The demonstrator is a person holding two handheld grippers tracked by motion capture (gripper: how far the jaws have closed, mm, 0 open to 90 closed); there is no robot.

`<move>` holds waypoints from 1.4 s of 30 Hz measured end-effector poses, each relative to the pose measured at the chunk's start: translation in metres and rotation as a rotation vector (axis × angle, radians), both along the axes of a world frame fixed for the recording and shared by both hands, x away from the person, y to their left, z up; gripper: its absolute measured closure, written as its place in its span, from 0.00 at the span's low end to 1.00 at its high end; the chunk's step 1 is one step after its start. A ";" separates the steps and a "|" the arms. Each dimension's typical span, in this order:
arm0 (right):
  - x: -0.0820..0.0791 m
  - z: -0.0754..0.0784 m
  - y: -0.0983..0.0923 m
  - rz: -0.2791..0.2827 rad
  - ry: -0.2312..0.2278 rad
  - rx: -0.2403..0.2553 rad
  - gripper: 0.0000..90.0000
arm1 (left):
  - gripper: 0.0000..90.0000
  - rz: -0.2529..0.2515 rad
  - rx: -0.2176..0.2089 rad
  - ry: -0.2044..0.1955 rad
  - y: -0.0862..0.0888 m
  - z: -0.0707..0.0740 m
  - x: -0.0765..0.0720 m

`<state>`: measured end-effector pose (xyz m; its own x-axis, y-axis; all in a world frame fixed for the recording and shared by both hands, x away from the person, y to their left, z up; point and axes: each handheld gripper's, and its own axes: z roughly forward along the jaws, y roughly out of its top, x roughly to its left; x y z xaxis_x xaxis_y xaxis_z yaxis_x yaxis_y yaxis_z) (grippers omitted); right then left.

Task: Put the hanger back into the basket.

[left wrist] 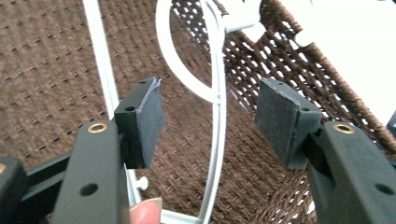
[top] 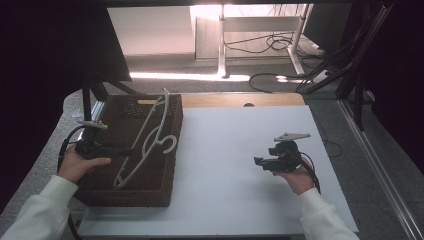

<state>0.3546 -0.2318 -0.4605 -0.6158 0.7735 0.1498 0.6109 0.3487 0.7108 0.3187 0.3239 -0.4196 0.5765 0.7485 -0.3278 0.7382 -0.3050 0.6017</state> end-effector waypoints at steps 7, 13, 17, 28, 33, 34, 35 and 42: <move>0.000 0.000 0.000 0.003 0.002 -0.001 0.30 | 0.43 -0.006 -0.047 -0.066 -0.016 0.014 -0.010; 0.000 0.000 0.000 0.008 -0.002 0.000 0.30 | 0.40 0.047 -0.082 -0.172 -0.047 0.031 -0.028; -0.002 0.000 0.000 0.023 -0.003 -0.008 0.30 | 0.39 0.023 -0.073 -0.225 -0.073 0.036 -0.042; -0.011 -0.001 -0.013 0.048 -0.028 -0.011 0.30 | 0.38 -0.052 -0.119 -0.264 -0.127 0.025 -0.062; -0.016 -0.002 -0.019 0.081 -0.048 -0.008 0.30 | 0.38 -0.063 -0.103 -0.259 -0.141 0.015 -0.061; -0.016 -0.002 -0.020 0.090 -0.054 -0.016 0.30 | 0.38 -0.058 -0.108 -0.257 -0.142 0.013 -0.061; -0.017 -0.002 -0.019 0.092 -0.056 -0.020 0.29 | 0.38 -0.055 -0.114 -0.254 -0.143 0.012 -0.061; -0.021 0.000 -0.020 0.110 -0.086 -0.031 0.28 | 0.38 -0.033 -0.125 -0.265 -0.139 0.010 -0.062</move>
